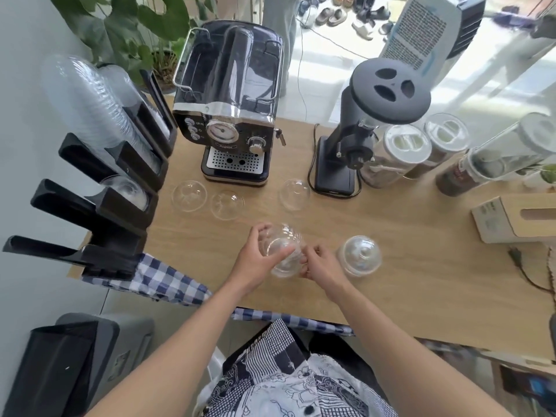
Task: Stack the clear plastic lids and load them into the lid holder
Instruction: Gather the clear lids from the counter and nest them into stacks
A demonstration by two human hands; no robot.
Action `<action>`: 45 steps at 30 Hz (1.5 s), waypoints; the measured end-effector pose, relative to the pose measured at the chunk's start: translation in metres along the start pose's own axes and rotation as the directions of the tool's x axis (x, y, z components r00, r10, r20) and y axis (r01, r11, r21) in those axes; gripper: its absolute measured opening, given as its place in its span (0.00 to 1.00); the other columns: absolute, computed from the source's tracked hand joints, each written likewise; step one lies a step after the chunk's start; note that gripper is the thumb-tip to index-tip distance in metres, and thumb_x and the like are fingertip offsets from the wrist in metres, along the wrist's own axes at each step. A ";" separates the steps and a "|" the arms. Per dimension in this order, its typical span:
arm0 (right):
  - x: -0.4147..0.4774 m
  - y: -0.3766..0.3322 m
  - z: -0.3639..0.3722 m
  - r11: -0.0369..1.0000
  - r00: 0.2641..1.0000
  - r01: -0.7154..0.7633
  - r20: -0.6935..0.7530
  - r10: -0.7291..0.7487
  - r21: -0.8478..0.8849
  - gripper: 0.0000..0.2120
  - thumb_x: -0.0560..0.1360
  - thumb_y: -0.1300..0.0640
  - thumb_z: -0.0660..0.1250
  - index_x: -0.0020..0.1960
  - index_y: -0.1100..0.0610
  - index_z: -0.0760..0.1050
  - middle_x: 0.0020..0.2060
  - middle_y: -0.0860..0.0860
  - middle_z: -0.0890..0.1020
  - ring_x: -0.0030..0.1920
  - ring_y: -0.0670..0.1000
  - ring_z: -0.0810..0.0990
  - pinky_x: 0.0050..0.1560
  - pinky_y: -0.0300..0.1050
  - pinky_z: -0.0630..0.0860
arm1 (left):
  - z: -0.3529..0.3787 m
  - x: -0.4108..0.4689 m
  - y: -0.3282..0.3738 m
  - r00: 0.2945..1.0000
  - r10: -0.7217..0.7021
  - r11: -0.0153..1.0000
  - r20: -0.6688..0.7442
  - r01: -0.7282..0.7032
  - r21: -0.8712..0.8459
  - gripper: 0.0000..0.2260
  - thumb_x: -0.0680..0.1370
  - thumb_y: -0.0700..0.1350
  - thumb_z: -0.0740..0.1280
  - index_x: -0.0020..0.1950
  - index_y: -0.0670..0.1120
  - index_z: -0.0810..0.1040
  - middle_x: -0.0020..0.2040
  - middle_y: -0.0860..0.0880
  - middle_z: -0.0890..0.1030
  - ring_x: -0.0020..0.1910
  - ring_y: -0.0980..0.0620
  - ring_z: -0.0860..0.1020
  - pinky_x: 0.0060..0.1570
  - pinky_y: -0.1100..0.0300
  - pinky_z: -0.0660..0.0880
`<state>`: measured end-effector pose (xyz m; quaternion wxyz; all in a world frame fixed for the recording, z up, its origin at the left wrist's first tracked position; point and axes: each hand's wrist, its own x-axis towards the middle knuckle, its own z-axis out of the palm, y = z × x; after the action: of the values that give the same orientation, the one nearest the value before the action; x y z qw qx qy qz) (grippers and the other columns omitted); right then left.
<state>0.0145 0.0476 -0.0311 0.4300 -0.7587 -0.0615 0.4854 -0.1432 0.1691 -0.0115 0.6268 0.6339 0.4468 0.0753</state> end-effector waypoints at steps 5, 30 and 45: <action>0.001 0.012 0.001 1.000 1.000 0.000 -0.014 0.000 0.031 0.09 0.86 0.51 0.71 0.62 0.55 0.77 0.59 0.56 0.85 0.44 0.50 0.88 0.53 0.51 0.89 | -0.002 -0.002 -0.006 1.000 0.031 0.998 -0.007 -0.030 0.059 0.43 0.70 0.63 0.86 0.80 0.62 0.69 0.74 0.62 0.74 0.70 0.66 0.73 0.70 0.61 0.72; -0.005 -0.003 0.005 0.998 0.998 -0.031 0.053 0.028 0.045 0.17 0.86 0.46 0.69 0.73 0.46 0.79 0.64 0.48 0.86 0.61 0.50 0.88 0.64 0.56 0.87 | 0.004 0.007 -0.012 0.993 0.114 0.929 -0.028 -0.096 0.358 0.43 0.68 0.58 0.88 0.76 0.56 0.69 0.72 0.56 0.73 0.69 0.55 0.76 0.70 0.56 0.75; 0.004 -0.039 0.012 0.989 0.996 0.072 0.069 -0.063 -0.130 0.22 0.86 0.40 0.68 0.75 0.49 0.76 0.67 0.45 0.82 0.67 0.48 0.83 0.69 0.53 0.83 | 0.003 0.024 0.005 0.993 0.117 0.883 -0.014 -0.097 0.458 0.50 0.71 0.60 0.85 0.85 0.46 0.66 0.79 0.50 0.70 0.76 0.51 0.73 0.77 0.50 0.74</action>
<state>0.0196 0.0810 -0.0077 0.3928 -0.7668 -0.1329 0.4899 -0.1241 0.1838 -0.0191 0.4458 0.7854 0.4293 0.0157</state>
